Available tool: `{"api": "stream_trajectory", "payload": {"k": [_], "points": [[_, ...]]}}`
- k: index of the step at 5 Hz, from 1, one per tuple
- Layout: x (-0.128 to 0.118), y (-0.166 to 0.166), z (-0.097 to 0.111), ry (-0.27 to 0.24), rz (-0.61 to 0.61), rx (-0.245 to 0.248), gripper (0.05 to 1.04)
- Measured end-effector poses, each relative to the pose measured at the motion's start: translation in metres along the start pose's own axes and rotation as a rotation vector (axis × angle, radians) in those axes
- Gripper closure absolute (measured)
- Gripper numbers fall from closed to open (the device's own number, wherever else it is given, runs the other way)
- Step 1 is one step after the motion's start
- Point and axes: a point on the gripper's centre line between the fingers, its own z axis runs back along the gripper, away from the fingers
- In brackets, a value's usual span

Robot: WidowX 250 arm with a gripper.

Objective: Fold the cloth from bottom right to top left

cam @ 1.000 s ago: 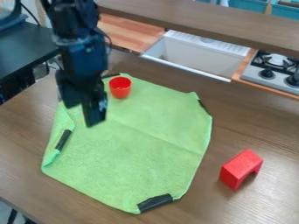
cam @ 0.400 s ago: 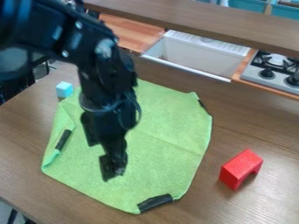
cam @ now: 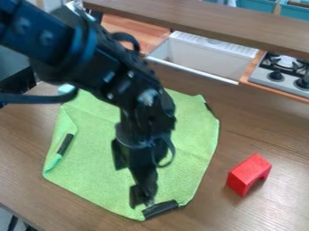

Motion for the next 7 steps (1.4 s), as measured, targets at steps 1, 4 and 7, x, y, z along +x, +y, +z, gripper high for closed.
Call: {"api": "stream_trajectory", "payload": {"k": [1, 4, 7], "points": [[0.006, -0.01, -0.009, 0.003, -0.011, 0.006, 0.083], [0.016, -0.027, -0.029, 0.013, -0.037, 0.023, 0.083], [0.021, -0.024, -0.044, 0.061, -0.023, 0.052, 0.683]]}}
